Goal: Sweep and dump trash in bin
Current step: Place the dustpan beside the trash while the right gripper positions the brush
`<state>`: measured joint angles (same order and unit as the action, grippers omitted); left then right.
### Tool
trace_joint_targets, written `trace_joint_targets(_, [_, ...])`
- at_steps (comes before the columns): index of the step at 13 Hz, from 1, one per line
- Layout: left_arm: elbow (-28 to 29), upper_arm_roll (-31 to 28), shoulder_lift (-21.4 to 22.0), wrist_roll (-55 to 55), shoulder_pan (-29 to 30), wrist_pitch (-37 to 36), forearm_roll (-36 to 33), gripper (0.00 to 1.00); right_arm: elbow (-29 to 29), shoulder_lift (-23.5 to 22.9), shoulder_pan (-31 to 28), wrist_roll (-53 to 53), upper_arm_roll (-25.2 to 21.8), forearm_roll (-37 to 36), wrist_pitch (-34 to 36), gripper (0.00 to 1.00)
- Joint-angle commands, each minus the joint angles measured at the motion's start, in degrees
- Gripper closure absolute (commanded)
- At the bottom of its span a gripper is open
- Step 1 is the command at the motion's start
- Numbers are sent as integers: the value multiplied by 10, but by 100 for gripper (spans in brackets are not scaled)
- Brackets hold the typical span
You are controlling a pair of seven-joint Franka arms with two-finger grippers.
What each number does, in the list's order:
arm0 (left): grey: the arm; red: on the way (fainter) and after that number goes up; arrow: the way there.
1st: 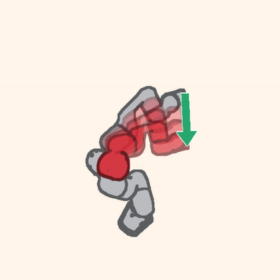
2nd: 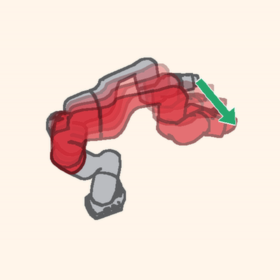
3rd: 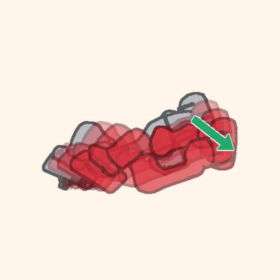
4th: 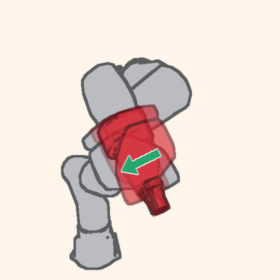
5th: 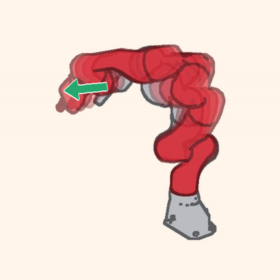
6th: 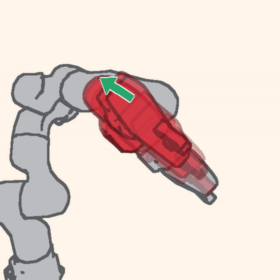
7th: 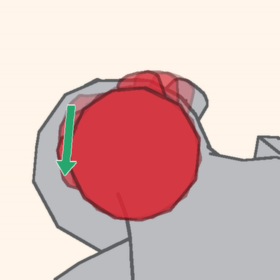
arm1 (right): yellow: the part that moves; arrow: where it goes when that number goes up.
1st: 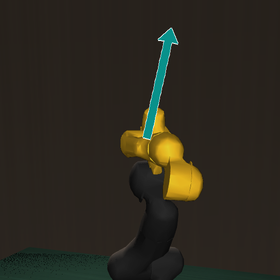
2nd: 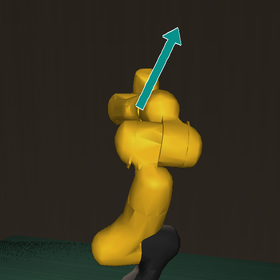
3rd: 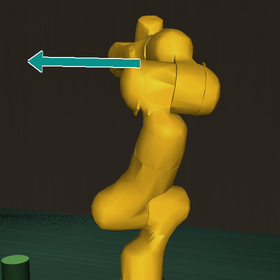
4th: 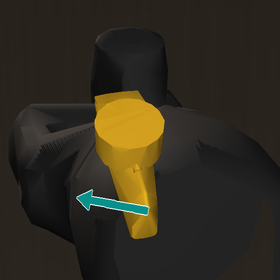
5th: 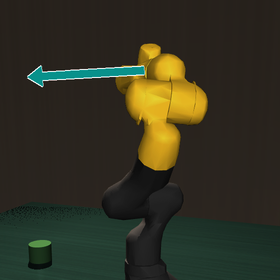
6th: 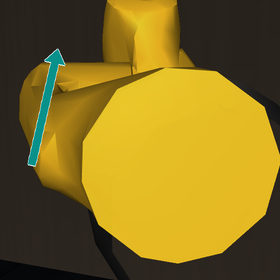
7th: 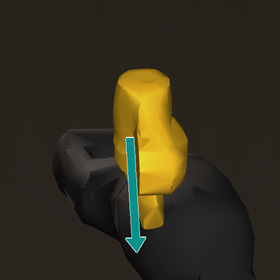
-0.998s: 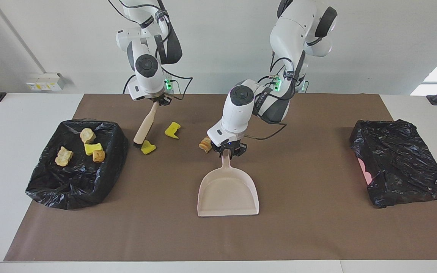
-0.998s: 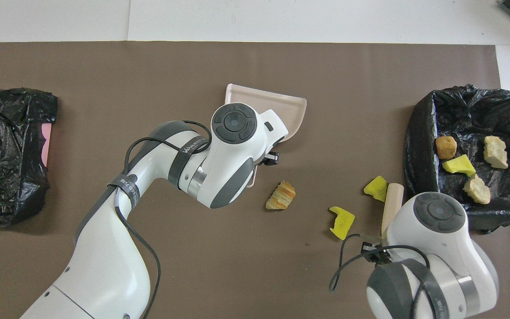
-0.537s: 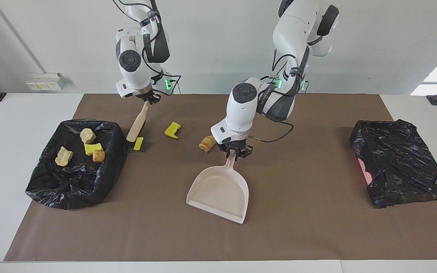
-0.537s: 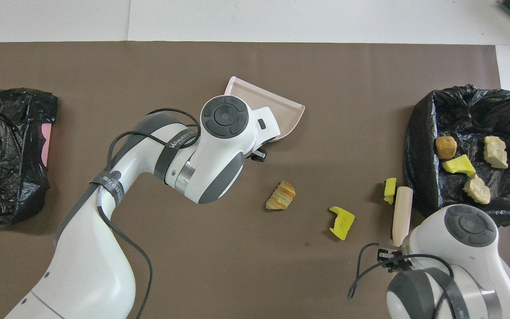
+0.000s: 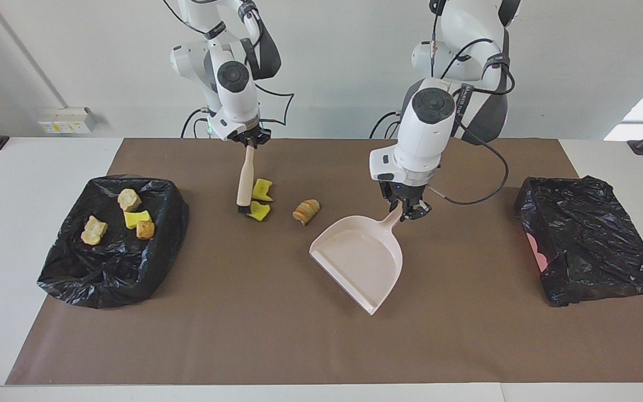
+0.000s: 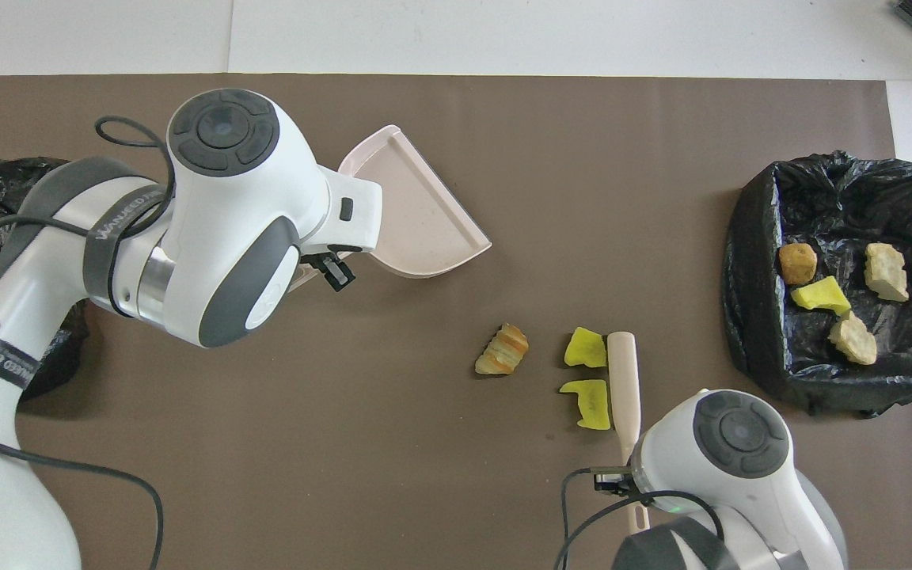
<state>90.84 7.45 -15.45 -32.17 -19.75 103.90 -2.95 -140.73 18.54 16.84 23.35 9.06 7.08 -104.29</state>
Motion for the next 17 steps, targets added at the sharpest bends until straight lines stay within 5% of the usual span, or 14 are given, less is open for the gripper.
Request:
trace_joint_targets(1, [72, 4, 67, -172, 22, -15, -7, 100, 82, -33, 7, 21, 0, 1, 58, 100])
trace_joint_targets(4, [144, 5, 108, -216, 30, -19, -6, 100, 64, -12, -7, 79, 0, 0, 68, 100])
trace_joint_targets(8, [294, 7, 189, -252, 16, 97, -5, 100, -34, 68, -12, 115, 0, 2, 61, 100])
trace_joint_targets(13, [326, 7, 190, -248, -7, 100, -5, 100, -101, 67, 5, 140, 3, 5, -26, 100])
trace_joint_targets(17, [342, 8, 191, -232, -8, 103, -1, 100, -97, 40, 3, 128, 3, 13, -73, 100])
